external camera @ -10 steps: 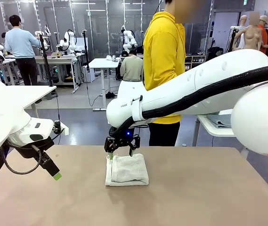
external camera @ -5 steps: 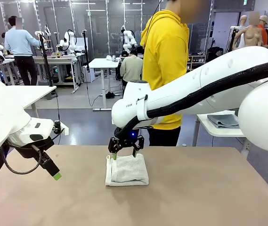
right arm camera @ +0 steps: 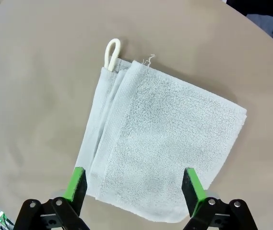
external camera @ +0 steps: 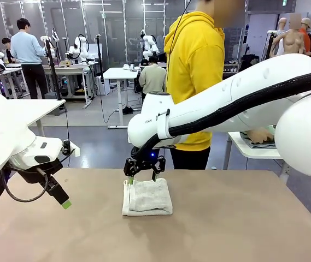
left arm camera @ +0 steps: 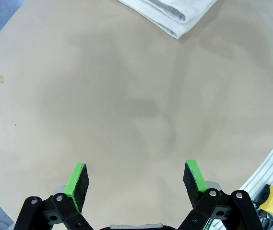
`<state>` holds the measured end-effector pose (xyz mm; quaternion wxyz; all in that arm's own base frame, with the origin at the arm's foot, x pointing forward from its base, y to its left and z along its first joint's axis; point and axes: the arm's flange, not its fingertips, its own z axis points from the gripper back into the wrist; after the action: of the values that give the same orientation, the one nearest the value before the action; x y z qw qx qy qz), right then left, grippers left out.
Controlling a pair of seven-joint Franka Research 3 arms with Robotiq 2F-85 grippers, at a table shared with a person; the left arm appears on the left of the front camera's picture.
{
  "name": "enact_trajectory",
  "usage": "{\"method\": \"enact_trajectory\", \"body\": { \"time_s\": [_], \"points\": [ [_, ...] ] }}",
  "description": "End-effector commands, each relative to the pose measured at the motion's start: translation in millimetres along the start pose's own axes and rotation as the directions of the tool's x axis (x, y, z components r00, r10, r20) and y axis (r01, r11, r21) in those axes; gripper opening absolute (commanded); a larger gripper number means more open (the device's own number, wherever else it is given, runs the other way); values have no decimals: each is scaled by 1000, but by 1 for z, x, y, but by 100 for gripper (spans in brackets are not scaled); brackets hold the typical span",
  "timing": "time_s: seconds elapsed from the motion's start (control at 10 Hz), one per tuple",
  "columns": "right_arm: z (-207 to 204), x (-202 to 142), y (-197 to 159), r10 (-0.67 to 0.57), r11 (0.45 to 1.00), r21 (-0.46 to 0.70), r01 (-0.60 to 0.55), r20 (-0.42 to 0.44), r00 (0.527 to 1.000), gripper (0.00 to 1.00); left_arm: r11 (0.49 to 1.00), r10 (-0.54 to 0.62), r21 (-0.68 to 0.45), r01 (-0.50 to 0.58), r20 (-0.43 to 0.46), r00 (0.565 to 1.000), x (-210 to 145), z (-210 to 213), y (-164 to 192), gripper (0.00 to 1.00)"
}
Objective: Fold the towels and place them in the basket.
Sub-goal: Place the folded Towel with hook on the right side of the table.
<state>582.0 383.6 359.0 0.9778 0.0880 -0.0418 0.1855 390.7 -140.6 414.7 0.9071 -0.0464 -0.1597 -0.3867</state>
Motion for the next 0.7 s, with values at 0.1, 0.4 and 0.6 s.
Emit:
{"method": "enact_trajectory", "body": {
  "time_s": [0.1,0.4,0.6],
  "points": [
    [0,1,1,-21,1000,-9,21,-4,1000,100,1000,14,10,-14,1,1000,3,-1,1,100],
    [33,-19,-3,9,997,80,-13,50,999,100,1000,14,10,-14,1,1000,3,-1,1,100],
    [47,-60,-40,-58,993,104,48,98,994,100,1000,14,10,-14,1,1000,3,-1,1,100]
  ]
}}
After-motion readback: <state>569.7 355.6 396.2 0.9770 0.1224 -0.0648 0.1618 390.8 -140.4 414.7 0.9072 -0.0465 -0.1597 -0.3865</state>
